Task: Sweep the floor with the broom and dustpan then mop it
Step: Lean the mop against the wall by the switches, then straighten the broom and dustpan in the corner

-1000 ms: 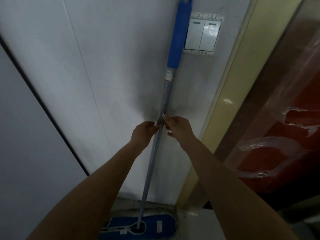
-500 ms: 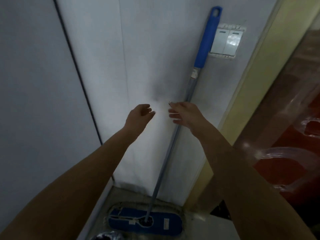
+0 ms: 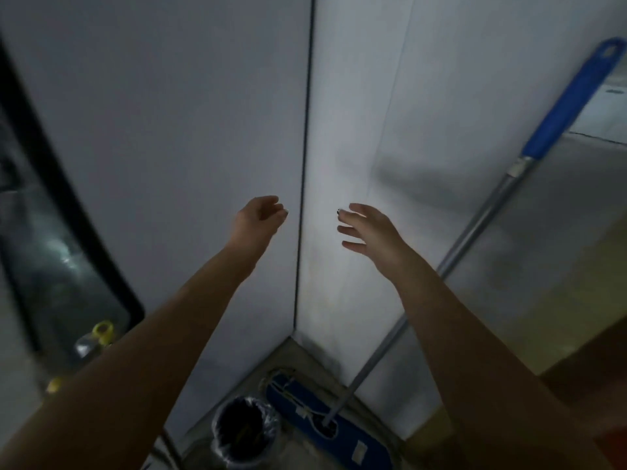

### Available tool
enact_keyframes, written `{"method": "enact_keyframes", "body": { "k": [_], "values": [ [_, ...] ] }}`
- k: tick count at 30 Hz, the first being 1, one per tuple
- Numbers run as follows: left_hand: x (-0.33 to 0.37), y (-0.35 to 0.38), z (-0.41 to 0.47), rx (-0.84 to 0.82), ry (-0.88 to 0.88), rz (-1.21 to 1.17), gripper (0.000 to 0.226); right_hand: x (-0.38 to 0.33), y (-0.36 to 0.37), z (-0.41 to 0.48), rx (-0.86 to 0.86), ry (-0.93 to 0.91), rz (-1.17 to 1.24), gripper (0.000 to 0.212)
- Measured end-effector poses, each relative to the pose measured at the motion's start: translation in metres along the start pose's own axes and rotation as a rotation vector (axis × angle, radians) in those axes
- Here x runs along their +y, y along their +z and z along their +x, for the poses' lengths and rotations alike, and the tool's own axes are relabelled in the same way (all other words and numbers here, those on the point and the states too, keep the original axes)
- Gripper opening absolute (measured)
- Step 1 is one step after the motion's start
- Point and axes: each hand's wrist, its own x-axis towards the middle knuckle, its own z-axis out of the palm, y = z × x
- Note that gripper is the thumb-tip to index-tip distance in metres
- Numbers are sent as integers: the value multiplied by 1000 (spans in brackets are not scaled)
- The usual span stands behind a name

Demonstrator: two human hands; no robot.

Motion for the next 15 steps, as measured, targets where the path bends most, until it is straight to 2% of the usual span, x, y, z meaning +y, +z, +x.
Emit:
{"method": "enact_keyframes", "body": {
  "k": [6,15],
  "values": [
    [-16,-47,-75,248,-57,-6,33,25,42,-27,-193,-12,-100,57],
    [-52,-107,-177,523,-160,-4,31,78,115,-70,-418,43,-183,57]
  ]
}}
